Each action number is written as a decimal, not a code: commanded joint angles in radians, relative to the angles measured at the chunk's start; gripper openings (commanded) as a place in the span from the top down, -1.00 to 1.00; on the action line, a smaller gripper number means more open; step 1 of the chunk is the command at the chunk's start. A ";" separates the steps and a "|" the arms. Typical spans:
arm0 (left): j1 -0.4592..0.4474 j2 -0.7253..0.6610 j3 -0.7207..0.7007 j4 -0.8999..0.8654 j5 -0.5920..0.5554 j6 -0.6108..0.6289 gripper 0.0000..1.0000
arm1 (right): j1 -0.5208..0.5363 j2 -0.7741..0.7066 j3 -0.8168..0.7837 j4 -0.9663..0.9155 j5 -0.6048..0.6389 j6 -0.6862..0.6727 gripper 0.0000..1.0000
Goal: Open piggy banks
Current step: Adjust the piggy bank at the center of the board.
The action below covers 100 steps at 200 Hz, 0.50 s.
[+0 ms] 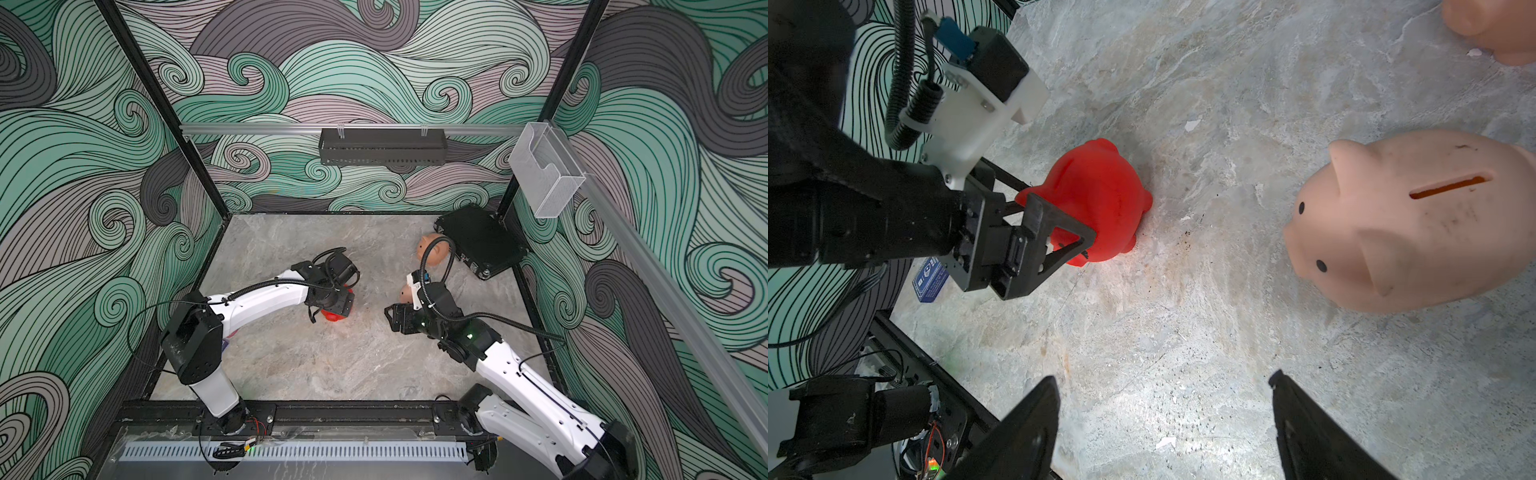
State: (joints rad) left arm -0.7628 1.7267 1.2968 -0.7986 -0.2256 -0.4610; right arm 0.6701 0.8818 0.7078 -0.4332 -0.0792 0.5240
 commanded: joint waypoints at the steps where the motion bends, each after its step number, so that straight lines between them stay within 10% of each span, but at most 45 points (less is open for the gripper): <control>1: -0.006 0.011 0.043 -0.034 -0.029 -0.014 -0.80 | 0.004 -0.005 -0.013 -0.001 -0.004 -0.010 -0.60; 100: -0.006 0.046 0.074 -0.045 -0.018 -0.061 -0.86 | 0.004 0.013 -0.019 -0.001 0.002 -0.002 -0.60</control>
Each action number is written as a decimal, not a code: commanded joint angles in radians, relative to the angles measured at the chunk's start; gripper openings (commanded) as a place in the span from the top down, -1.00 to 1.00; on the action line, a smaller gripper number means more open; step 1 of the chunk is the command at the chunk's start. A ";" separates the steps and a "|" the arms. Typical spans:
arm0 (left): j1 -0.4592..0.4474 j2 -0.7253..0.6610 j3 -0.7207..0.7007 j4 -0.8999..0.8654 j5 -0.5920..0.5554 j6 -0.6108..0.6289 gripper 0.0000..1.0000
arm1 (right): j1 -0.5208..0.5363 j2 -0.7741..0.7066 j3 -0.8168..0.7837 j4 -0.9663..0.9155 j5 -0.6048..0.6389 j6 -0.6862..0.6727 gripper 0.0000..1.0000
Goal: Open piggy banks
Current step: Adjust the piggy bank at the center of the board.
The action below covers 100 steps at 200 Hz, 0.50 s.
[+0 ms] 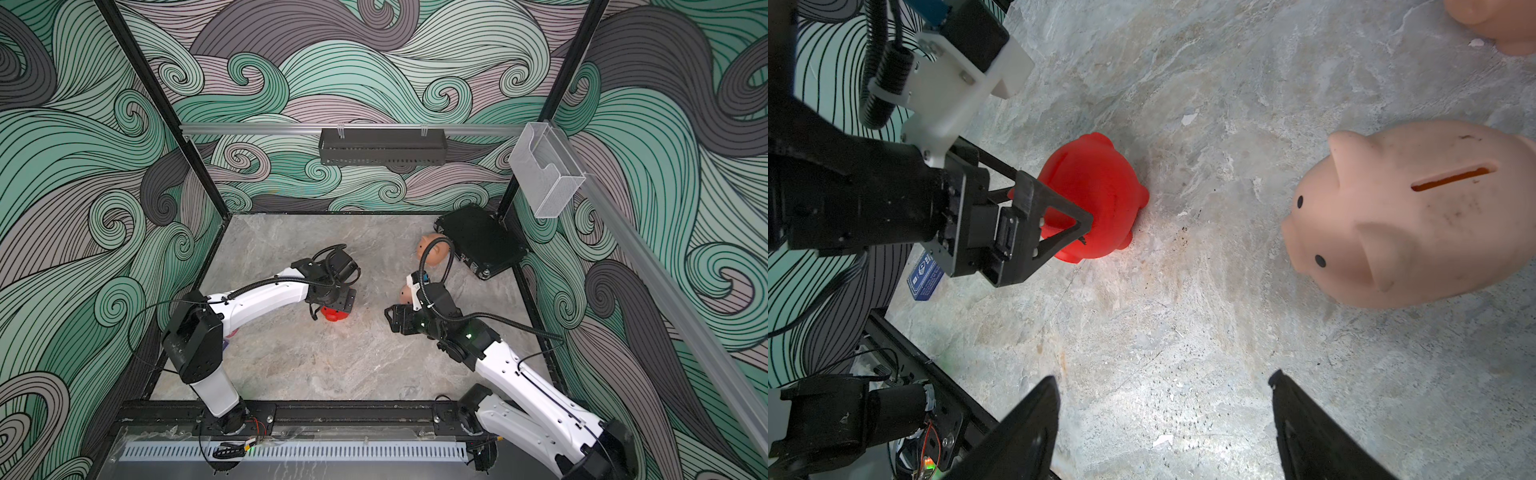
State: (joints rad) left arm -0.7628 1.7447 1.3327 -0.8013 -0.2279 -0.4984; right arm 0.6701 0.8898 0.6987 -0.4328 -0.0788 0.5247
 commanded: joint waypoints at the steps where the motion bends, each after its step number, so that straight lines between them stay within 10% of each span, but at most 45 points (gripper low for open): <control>1: -0.006 0.029 0.037 -0.042 -0.015 -0.023 -0.86 | 0.004 0.005 -0.010 -0.001 0.001 -0.003 -0.60; 100: -0.006 0.012 0.025 -0.041 -0.015 -0.043 -0.55 | 0.004 0.003 -0.013 -0.005 0.002 -0.002 -0.60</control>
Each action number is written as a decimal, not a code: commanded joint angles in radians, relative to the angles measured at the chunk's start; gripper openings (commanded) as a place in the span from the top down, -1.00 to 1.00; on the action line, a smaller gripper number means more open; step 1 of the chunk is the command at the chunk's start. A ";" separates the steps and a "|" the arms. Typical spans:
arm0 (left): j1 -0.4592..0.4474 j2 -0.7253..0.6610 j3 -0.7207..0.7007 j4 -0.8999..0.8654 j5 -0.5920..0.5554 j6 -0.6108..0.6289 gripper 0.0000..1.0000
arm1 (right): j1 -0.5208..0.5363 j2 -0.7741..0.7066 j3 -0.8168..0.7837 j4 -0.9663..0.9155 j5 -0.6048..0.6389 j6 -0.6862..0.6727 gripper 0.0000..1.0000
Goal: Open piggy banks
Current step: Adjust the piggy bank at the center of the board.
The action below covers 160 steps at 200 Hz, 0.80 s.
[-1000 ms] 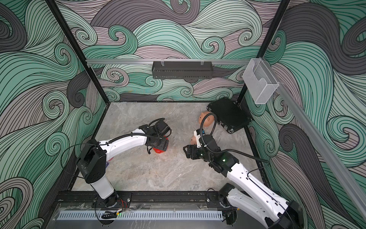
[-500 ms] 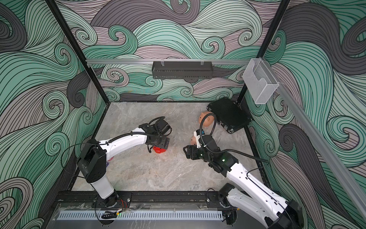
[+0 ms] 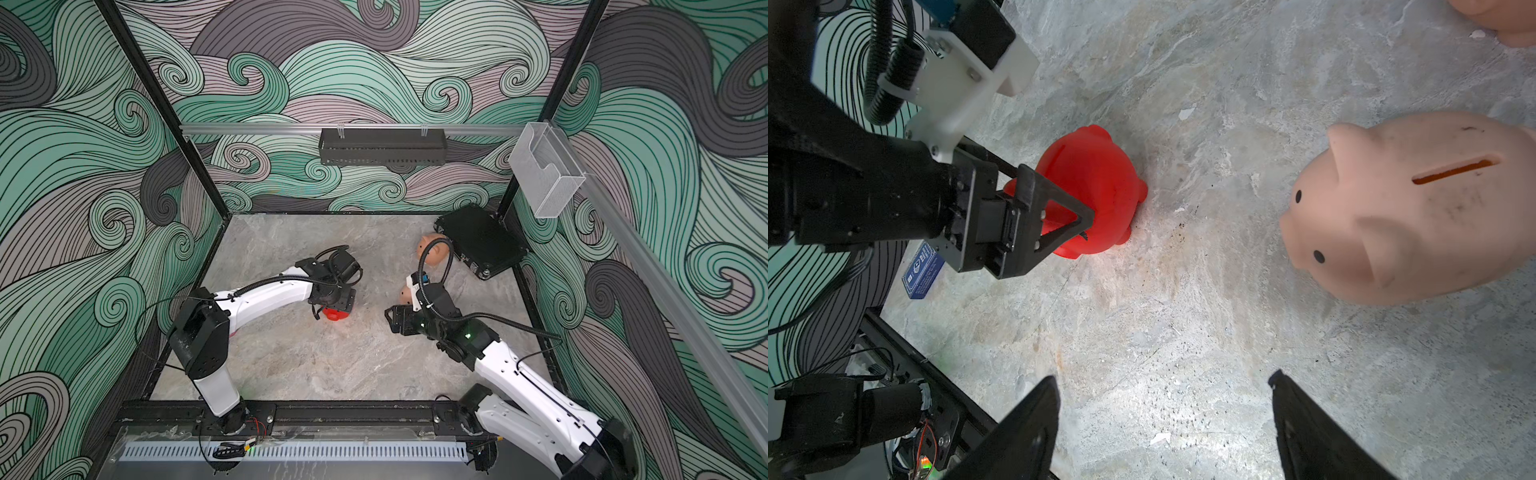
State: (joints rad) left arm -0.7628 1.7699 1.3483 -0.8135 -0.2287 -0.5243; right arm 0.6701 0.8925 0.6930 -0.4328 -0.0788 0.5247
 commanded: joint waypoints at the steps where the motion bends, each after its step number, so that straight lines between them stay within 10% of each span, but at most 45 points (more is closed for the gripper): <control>1: -0.006 -0.013 0.008 -0.028 -0.014 -0.017 -0.54 | 0.003 0.000 -0.007 -0.005 0.002 -0.002 -0.60; 46: 0.001 -0.069 -0.046 0.049 0.055 -0.017 -0.52 | 0.004 0.022 -0.004 0.018 -0.022 -0.014 -0.60; 160: 0.213 -0.235 -0.405 0.582 0.653 -0.118 -0.49 | 0.078 0.273 0.089 0.181 -0.048 -0.061 -0.63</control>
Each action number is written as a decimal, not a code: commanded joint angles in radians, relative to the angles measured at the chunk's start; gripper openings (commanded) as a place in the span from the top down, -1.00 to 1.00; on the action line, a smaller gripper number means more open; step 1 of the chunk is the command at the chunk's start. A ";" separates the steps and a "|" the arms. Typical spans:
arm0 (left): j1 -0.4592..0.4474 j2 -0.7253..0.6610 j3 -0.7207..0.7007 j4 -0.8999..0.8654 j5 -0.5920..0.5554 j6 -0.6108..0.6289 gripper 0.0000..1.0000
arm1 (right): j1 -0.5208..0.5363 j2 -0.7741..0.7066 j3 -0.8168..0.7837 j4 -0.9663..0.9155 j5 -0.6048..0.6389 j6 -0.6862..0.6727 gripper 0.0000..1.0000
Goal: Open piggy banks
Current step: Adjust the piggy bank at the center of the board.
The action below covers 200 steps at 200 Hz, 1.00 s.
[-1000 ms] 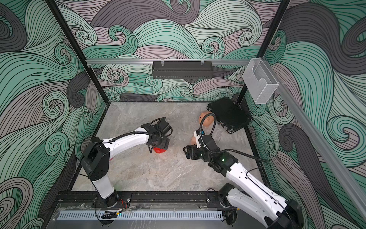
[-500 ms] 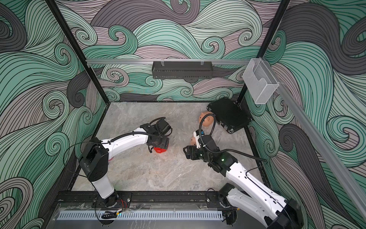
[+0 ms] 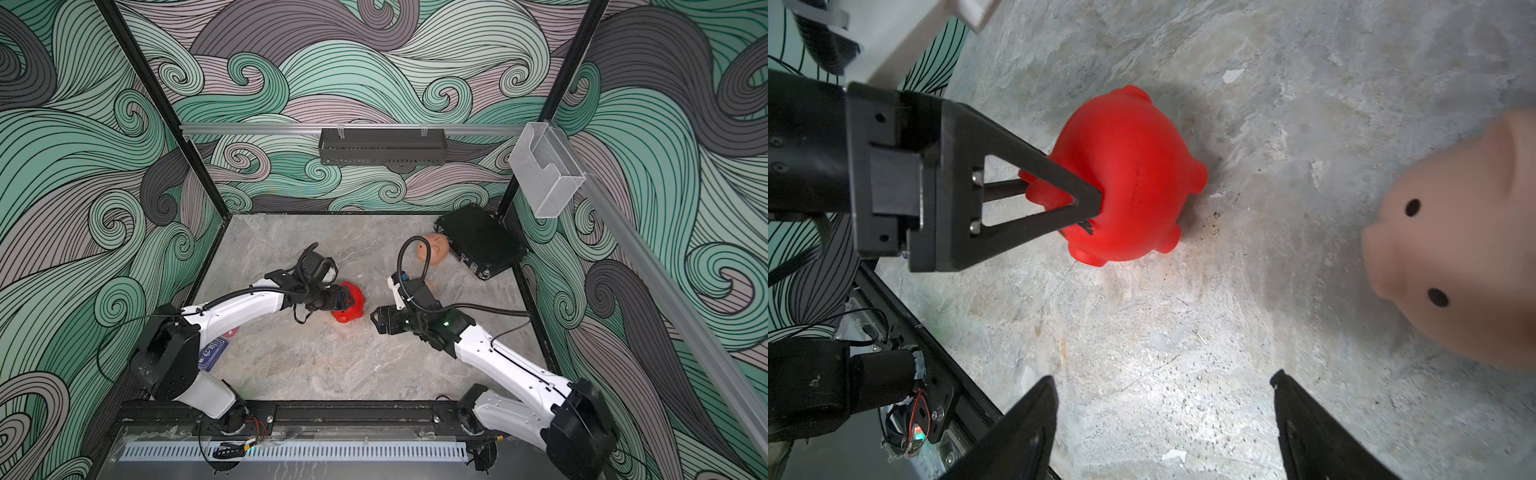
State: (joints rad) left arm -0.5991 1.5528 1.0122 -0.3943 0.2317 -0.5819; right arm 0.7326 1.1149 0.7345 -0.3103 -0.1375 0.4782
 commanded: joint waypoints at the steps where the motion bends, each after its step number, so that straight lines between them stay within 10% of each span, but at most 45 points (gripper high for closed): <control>1: 0.051 -0.018 -0.071 0.168 0.197 -0.062 -0.49 | 0.016 0.052 0.048 0.059 0.010 -0.015 -0.63; 132: 0.215 -0.002 -0.366 0.597 0.425 -0.136 -0.57 | 0.041 0.286 0.151 0.139 0.016 0.004 -0.57; 200: 0.248 -0.002 -0.412 0.642 0.446 -0.131 -0.93 | 0.044 0.335 0.175 0.152 0.011 0.019 -0.55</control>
State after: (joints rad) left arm -0.3634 1.5341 0.6147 0.2493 0.6666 -0.7162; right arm 0.7685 1.4357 0.8845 -0.1738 -0.1329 0.4866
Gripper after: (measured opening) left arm 0.930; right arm 0.775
